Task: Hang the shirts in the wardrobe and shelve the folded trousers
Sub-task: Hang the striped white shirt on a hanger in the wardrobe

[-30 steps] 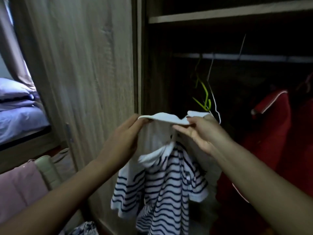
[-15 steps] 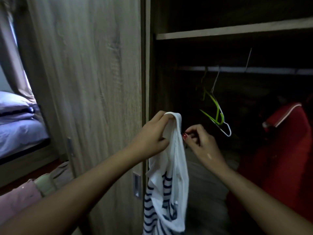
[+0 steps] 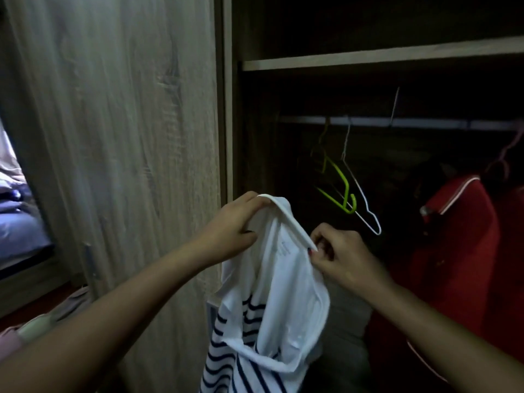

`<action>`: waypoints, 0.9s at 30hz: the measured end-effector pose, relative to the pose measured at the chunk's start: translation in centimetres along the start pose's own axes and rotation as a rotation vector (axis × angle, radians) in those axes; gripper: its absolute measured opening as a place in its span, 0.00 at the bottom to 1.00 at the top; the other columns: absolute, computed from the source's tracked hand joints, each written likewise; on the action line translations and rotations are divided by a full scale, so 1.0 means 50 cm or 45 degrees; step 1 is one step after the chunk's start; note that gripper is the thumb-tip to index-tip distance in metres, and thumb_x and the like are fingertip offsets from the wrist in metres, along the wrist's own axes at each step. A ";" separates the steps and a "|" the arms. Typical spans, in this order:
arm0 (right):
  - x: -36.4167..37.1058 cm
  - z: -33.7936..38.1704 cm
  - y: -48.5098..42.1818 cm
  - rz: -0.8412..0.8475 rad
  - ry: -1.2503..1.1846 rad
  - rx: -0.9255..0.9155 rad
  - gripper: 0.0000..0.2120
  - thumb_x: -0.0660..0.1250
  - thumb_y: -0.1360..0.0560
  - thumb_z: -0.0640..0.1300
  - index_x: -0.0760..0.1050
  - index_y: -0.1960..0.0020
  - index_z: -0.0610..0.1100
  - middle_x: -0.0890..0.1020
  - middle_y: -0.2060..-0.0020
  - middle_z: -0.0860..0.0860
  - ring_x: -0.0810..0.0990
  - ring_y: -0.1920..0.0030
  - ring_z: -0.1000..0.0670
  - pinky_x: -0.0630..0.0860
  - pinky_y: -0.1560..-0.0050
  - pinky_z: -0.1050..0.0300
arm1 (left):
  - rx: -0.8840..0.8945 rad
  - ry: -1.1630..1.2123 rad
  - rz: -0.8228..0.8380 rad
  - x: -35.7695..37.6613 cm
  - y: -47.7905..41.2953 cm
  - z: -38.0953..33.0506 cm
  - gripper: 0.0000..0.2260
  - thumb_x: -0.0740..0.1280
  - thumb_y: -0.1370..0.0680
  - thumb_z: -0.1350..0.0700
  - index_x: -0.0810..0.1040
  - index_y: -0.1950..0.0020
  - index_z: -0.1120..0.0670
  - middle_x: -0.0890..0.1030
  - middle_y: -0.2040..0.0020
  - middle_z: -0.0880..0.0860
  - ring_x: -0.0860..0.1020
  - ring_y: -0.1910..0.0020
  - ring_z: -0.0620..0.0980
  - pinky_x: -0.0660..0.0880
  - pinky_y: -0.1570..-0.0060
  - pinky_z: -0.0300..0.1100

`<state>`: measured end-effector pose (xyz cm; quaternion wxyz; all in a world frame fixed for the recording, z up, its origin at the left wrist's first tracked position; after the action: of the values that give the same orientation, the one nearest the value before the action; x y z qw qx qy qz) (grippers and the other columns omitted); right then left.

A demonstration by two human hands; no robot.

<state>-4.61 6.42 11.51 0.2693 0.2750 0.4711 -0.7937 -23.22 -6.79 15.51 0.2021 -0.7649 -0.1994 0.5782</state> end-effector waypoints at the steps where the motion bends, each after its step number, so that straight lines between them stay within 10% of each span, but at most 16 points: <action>1: -0.020 0.005 -0.004 -0.035 0.024 -0.028 0.05 0.63 0.32 0.48 0.74 0.57 0.48 0.78 0.70 0.52 0.78 0.69 0.55 0.76 0.66 0.50 | 0.007 0.013 -0.004 0.001 -0.001 0.001 0.24 0.64 0.28 0.63 0.68 0.32 0.52 0.70 0.44 0.46 0.70 0.52 0.39 0.66 0.59 0.27; 9: -0.176 -0.050 -0.141 -0.711 0.053 0.113 0.06 0.65 0.27 0.35 0.76 0.50 0.39 0.79 0.59 0.45 0.74 0.65 0.58 0.68 0.66 0.75 | -0.001 0.062 0.007 0.014 -0.016 -0.017 0.24 0.65 0.27 0.63 0.67 0.31 0.53 0.70 0.41 0.47 0.70 0.54 0.38 0.67 0.59 0.25; 16: -0.113 -0.178 -0.223 -0.130 -0.049 0.923 0.23 0.70 0.27 0.46 0.70 0.37 0.37 0.78 0.43 0.40 0.77 0.43 0.41 0.75 0.46 0.50 | -0.057 0.080 0.078 0.020 -0.018 -0.028 0.28 0.66 0.28 0.64 0.65 0.30 0.51 0.68 0.37 0.49 0.69 0.45 0.44 0.65 0.59 0.30; 20: -0.077 -0.179 -0.221 -0.179 -0.281 0.925 0.06 0.66 0.24 0.43 0.76 0.54 0.40 0.78 0.60 0.44 0.76 0.53 0.43 0.72 0.53 0.52 | -0.092 0.070 0.139 0.019 -0.012 -0.029 0.29 0.67 0.28 0.63 0.63 0.29 0.51 0.67 0.36 0.49 0.68 0.49 0.44 0.65 0.63 0.30; 25: -0.092 -0.167 -0.218 -0.233 -0.737 1.042 0.23 0.57 0.24 0.61 0.78 0.51 0.43 0.78 0.55 0.46 0.75 0.55 0.46 0.72 0.48 0.51 | -0.115 0.089 0.134 0.022 0.006 -0.027 0.29 0.67 0.28 0.63 0.64 0.29 0.51 0.68 0.36 0.49 0.69 0.47 0.44 0.64 0.61 0.29; 27: -0.097 -0.170 -0.220 -0.244 -0.864 1.100 0.19 0.57 0.22 0.57 0.77 0.58 0.44 0.78 0.62 0.46 0.76 0.63 0.48 0.77 0.62 0.55 | -0.120 0.082 0.138 0.026 0.010 -0.024 0.29 0.67 0.28 0.63 0.64 0.29 0.51 0.68 0.36 0.49 0.69 0.48 0.44 0.64 0.62 0.30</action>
<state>-7.19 19.37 17.98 0.1952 0.0454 0.0128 -0.9796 -21.70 -6.60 14.50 0.1405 -0.8015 -0.1779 0.5534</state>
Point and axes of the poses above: each hand's wrist, its own y-axis away from the middle knuckle, its own x-axis out of the palm, z = x × y, the point moved 1 cm from there along -y, towards the middle knuckle
